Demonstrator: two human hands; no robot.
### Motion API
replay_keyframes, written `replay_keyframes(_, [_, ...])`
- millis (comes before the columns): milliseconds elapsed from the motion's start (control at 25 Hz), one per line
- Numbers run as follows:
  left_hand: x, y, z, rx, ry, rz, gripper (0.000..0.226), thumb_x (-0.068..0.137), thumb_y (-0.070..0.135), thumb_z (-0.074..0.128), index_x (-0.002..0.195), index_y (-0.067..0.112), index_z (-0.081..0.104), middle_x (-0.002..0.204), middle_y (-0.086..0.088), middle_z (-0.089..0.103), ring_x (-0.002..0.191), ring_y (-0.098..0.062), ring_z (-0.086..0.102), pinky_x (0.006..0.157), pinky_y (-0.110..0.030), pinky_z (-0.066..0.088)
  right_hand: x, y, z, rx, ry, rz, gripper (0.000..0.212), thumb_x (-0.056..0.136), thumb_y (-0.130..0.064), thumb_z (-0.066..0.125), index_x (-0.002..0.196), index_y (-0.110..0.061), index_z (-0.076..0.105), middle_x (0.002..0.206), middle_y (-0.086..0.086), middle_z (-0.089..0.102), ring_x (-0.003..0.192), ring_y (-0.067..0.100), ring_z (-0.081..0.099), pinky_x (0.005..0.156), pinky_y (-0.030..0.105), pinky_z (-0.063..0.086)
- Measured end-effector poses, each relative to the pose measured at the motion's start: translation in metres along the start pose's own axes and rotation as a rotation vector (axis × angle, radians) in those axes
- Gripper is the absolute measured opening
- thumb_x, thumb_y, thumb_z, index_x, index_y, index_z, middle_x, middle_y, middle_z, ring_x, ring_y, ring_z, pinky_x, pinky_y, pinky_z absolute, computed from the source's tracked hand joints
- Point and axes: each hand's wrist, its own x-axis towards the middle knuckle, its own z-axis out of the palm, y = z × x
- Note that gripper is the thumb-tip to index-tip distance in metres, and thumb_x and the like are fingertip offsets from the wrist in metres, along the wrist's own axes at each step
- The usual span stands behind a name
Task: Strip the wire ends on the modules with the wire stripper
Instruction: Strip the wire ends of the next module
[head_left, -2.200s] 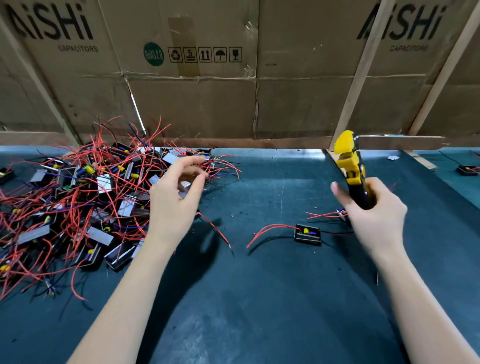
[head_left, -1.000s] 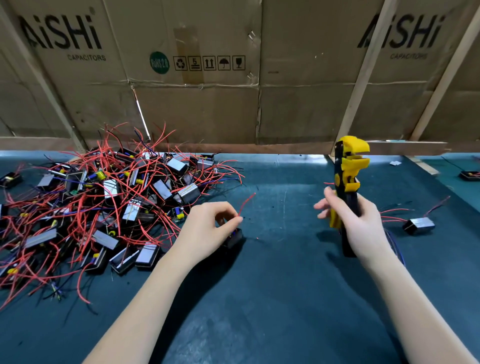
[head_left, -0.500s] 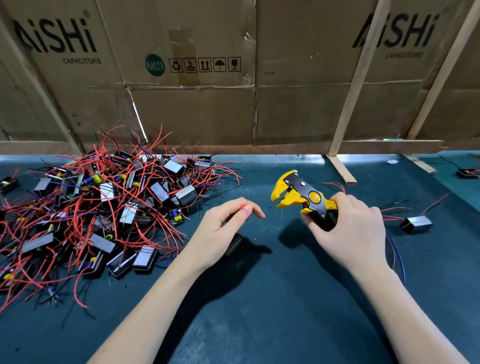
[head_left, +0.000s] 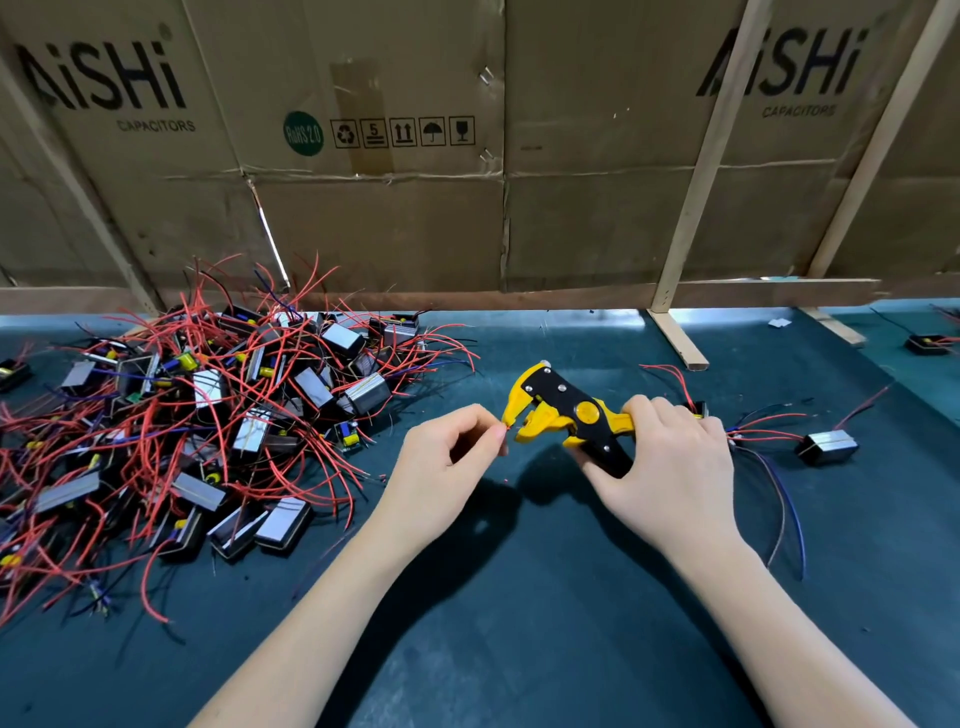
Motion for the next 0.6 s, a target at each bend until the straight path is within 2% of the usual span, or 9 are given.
replay_keyframes(160, [-0.0011, -0.003, 0.0063, -0.013, 0.007, -0.038, 0.021, 0.098, 0.014, 0.055, 0.079, 0.014, 0.064, 0.051, 0.003, 0.058, 0.047, -0.011, 0.049, 0.055, -0.02, 0.042, -0.0008, -0.001, 0.0013, -0.024, 0.015, 0.016, 0.053, 0.074, -0.062, 0.062, 0.079, -0.01, 0.055, 0.069, 0.001, 0.053, 0.067, 0.031, 0.055, 0.067, 0.038, 0.031])
replay_keyframes(360, [-0.0002, -0.0038, 0.0066, -0.097, 0.011, -0.047, 0.019, 0.099, 0.013, 0.056, 0.082, 0.009, 0.064, 0.057, -0.003, 0.067, 0.049, -0.014, 0.06, 0.053, -0.01, 0.04, -0.0017, -0.0013, 0.0028, -0.081, 0.028, 0.026, 0.051, 0.07, -0.055, 0.075, 0.081, -0.008, 0.056, 0.068, 0.004, 0.053, 0.065, 0.031, 0.054, 0.067, 0.038, 0.031])
replay_keyframes(600, [-0.0001, -0.0032, 0.0073, -0.121, -0.013, -0.102, 0.026, 0.099, 0.015, 0.055, 0.075, 0.008, 0.062, 0.059, -0.005, 0.069, 0.049, -0.014, 0.063, 0.051, -0.01, 0.04, -0.0032, -0.0053, 0.0046, -0.087, 0.032, 0.001, 0.05, 0.07, -0.053, 0.075, 0.077, -0.008, 0.053, 0.067, 0.004, 0.052, 0.064, 0.032, 0.053, 0.066, 0.039, 0.033])
